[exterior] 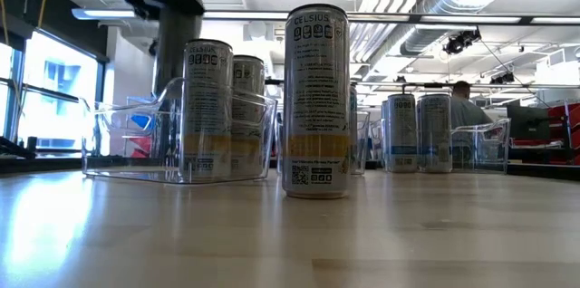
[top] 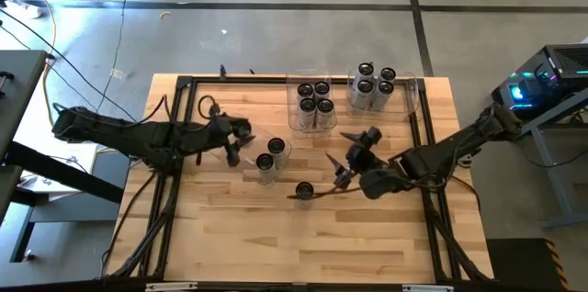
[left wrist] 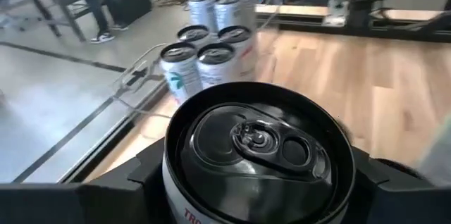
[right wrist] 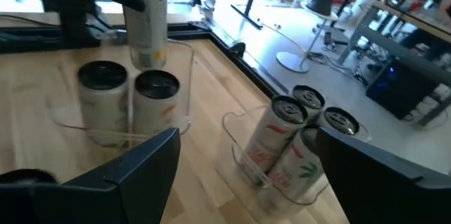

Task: Sort soda cans
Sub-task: Adjust the white-yellow soda can into the top left transparent bin

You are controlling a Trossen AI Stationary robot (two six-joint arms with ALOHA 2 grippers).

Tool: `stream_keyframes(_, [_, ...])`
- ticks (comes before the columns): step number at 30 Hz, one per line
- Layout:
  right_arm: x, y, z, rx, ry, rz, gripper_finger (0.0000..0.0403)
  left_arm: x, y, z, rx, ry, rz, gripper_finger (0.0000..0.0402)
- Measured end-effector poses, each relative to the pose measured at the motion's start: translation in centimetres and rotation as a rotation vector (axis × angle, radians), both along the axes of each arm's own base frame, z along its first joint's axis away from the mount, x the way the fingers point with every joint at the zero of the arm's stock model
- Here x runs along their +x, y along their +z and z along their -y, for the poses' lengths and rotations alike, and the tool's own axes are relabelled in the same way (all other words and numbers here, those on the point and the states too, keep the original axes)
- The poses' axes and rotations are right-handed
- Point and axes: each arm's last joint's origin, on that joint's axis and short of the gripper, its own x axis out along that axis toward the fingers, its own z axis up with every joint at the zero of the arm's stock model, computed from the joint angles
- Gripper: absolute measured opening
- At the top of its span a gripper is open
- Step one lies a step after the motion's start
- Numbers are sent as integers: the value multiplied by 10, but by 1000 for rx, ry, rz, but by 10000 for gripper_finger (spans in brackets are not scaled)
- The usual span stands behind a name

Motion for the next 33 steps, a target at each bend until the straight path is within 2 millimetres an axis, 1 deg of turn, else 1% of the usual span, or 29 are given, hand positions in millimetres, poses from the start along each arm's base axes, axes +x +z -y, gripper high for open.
stream_keyframes(5, [4, -1, 10, -41, 12, -63, 326, 2, -18, -13, -33, -9, 36, 240])
stream_keyframes(9, [7, -1, 20, -90, 4, -109, 326, 1, -43, -20, -71, -20, 91, 240])
stream_keyframes(12, [10, -1, 29, -110, -18, -134, 326, -3, -57, -26, -84, -19, 157, 240])
stream_keyframes(15, [12, -1, 39, -107, -31, -151, 326, -6, -70, -29, -102, -52, 205, 240])
stream_keyframes(18, [15, -2, 49, -81, -34, -158, 326, -8, -77, -30, -122, -102, 261, 240])
stream_keyframes(23, [18, -2, 61, -47, -46, -156, 326, -7, -95, -36, -156, -114, 226, 240])
stream_keyframes(27, [20, 0, 65, -18, -36, -130, 326, -1, -103, -38, -145, -130, 200, 240])
stream_keyframes(33, [22, 1, 64, -3, -22, -107, 326, 8, -113, -41, -148, -119, 175, 269])
